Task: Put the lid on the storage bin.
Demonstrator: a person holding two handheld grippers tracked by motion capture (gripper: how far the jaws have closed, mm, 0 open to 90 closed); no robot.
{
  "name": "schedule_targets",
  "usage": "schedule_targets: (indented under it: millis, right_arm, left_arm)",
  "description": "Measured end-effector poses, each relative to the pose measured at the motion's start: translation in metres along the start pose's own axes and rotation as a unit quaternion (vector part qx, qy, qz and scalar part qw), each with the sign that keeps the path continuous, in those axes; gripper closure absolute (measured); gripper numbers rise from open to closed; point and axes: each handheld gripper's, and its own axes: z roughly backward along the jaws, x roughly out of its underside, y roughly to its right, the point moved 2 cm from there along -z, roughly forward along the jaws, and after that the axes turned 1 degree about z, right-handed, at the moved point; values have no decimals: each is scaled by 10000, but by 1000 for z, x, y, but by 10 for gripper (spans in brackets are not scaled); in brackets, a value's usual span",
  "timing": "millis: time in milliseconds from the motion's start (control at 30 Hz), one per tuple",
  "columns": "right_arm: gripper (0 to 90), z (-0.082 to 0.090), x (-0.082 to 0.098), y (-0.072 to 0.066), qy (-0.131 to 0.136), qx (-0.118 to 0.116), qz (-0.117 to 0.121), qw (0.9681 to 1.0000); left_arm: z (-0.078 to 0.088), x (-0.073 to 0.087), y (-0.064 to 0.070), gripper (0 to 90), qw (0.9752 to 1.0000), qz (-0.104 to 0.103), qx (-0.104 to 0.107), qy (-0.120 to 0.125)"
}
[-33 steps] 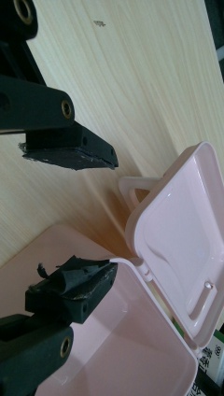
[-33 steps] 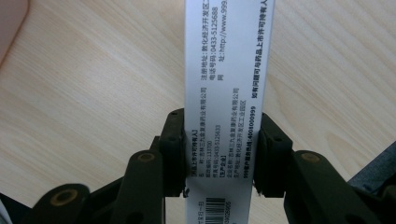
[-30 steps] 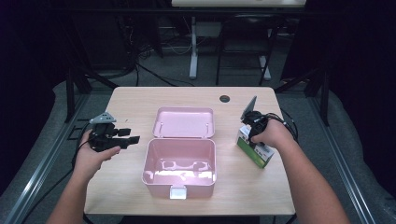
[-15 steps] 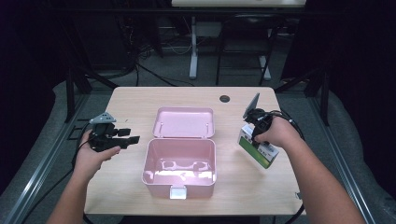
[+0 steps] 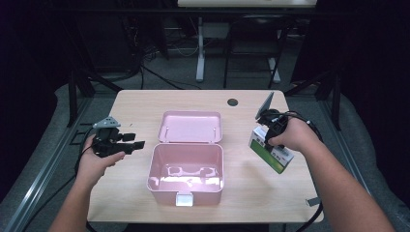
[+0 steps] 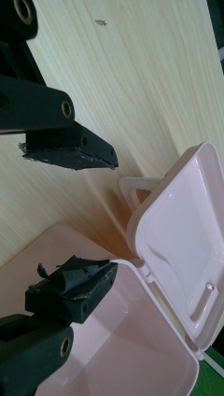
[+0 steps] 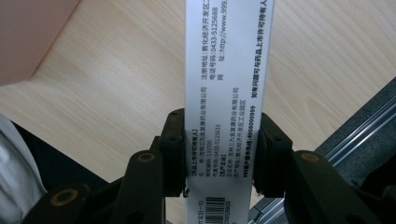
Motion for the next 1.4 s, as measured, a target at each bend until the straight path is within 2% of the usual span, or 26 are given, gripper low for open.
schedule_targets:
  millis: [267,433,667,900,1067,1233,1400]
  right_arm:
    - [611,19,3,-6,0,72,85,9999]
    - [612,28,5,-11,49,23,86,9999]
    - [612,41,3,-21,114,66,238,9996]
    - [612,53,-1,-35,179,172,518,9984]
    - [612,60,-5,-49,196,201,817,9963]
    - [612,65,-8,-64,164,88,1065,9941]
    - [612,67,-10,-75,157,73,1264,9918]
  left_arm:
    - [-1,0,0,428,10000,17,-21,45]
    - [0,0,0,428,10000,31,0,4]
    - [0,0,0,428,10000,34,-1,-3]
    - [-1,1,0,428,10000,44,-22,36]
    - [0,1,0,428,10000,27,-16,38]
    - [0,1,-1,428,10000,51,-16,39]
    - [1,0,-1,428,10000,42,-2,23]
